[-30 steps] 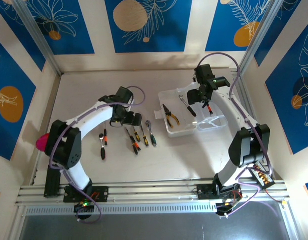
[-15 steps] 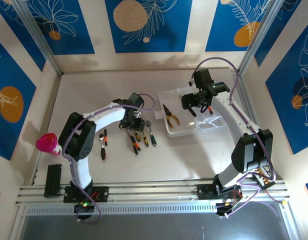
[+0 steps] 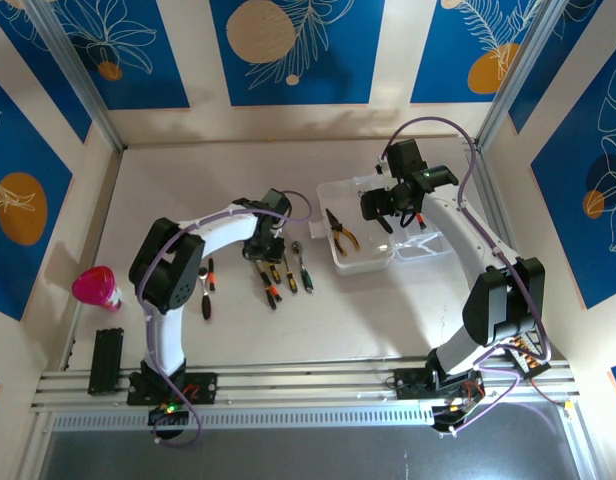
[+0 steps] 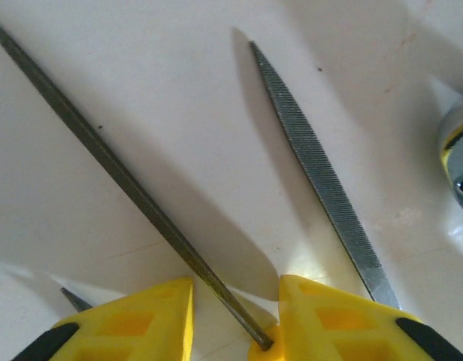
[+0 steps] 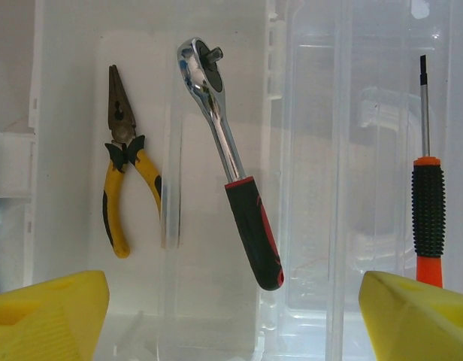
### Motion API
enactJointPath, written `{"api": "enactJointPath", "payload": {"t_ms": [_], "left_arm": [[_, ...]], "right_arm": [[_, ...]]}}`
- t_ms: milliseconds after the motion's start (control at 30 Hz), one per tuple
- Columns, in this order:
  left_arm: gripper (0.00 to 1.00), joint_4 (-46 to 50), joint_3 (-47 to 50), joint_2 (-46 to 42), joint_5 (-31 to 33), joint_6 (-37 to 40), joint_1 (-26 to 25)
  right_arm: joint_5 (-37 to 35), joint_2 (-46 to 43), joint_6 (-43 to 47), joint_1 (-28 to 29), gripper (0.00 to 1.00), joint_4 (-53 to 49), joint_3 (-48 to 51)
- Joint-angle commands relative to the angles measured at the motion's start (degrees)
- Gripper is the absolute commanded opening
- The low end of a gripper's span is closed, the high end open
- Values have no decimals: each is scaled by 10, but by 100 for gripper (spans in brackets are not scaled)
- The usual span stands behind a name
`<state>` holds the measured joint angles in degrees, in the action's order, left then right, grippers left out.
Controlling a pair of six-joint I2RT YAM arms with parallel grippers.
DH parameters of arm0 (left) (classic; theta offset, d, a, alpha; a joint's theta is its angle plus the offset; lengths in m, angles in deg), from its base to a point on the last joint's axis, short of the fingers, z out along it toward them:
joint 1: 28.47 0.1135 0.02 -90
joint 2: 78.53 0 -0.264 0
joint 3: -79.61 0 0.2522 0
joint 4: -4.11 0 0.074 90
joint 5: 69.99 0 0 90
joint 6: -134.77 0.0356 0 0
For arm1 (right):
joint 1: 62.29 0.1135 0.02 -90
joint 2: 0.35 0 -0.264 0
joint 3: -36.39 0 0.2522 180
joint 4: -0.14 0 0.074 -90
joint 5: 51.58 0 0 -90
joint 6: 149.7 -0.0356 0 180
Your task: Pack the tool kit
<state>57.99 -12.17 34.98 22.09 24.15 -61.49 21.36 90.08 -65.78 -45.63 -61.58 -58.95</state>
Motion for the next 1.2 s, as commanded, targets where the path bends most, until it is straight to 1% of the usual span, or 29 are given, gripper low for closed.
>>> {"api": "enactJointPath", "payload": {"t_ms": [0, 133, 300, 533, 667, 900, 1067, 1167], "left_arm": [[24, -27, -12, 33, -23, 2, -6], [11, -34, -13, 40, -30, 1, -6], [0, -39, -13, 44, -39, 1, -6], [0, -40, -9, 29, -39, 4, -6], [0, -33, -10, 5, -46, 8, -5], [0, -37, -5, -73, -62, 8, 1], [0, -47, -7, -124, -100, 8, 15], [0, -55, -14, -149, -131, 8, 21]], "right_arm": [[22, -8, -4, 1, 87, 1, 5], [23, -8, -4, 2, 87, -1, 4], [24, -9, -4, 1, 87, -1, 3], [28, -18, -5, 2, 87, -2, 8], [41, -31, -7, 1, 87, 10, 20], [75, -36, -13, -2, 87, 20, 18], [107, -48, -22, 0, 87, 30, 23], [148, -58, -27, 1, 87, 46, 34]]}}
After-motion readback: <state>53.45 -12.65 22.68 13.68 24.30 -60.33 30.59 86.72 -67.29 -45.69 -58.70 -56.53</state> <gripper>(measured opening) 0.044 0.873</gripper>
